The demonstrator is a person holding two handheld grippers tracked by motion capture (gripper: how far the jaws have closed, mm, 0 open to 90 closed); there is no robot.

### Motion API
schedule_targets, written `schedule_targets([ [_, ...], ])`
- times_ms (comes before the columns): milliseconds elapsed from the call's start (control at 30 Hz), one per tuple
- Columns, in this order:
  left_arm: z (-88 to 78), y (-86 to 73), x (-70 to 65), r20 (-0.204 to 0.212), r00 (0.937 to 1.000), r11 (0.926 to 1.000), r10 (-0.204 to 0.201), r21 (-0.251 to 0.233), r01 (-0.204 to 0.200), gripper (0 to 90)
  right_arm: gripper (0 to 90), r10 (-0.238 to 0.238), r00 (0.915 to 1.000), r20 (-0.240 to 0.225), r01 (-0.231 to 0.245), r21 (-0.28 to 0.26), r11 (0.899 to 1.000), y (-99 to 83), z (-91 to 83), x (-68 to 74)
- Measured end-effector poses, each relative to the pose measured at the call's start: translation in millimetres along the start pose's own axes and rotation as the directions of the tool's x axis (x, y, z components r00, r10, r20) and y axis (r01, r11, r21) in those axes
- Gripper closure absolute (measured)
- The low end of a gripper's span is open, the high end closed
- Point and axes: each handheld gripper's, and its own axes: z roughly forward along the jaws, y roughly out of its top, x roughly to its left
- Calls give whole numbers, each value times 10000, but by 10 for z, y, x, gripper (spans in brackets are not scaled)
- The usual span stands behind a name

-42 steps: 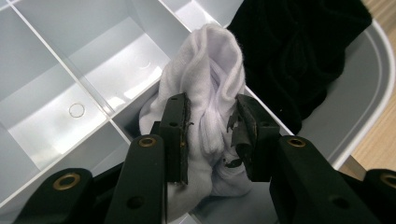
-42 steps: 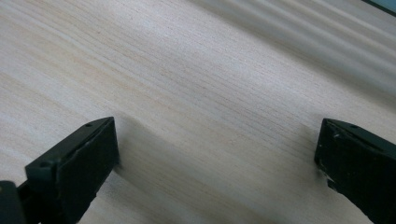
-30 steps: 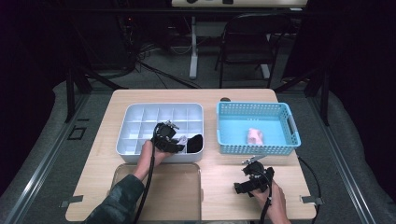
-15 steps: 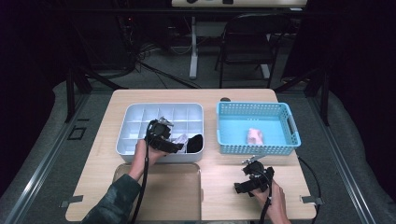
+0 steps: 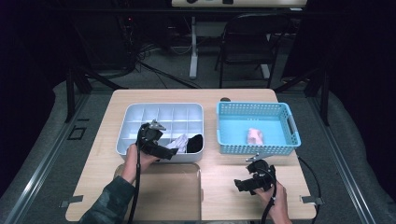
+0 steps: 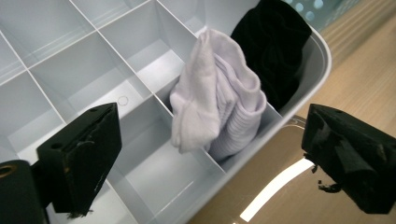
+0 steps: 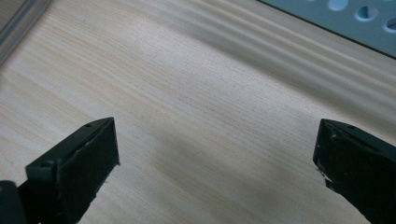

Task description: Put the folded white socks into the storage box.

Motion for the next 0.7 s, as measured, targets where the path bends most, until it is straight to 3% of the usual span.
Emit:
schedule_targets([
  [267,-66,-216,-49,-92,9999,10000,-51,-67,51,2,0,-78,9997,-252,71,-302,9995,-10,-35,-27],
  [500,-82,-412,-175,-152,9995,9993,263,277,-258,2,0,-83,9997,-248,76,-297,9995,-15,-50,-46],
  [633,-131,-529,-298,-665,9944,9966,819,78,-816,2,0,-142,9992,-384,136,-146,9998,-2,-79,-39],
  [667,-168,-543,-343,-1088,9883,9937,1072,-201,-1100,2,0,-130,9992,-391,122,-192,9997,4,-96,-29],
  [700,-207,-536,-380,-1253,9837,9908,1287,-266,-1331,2,0,-116,9994,-333,105,-307,9995,9,-108,-17],
])
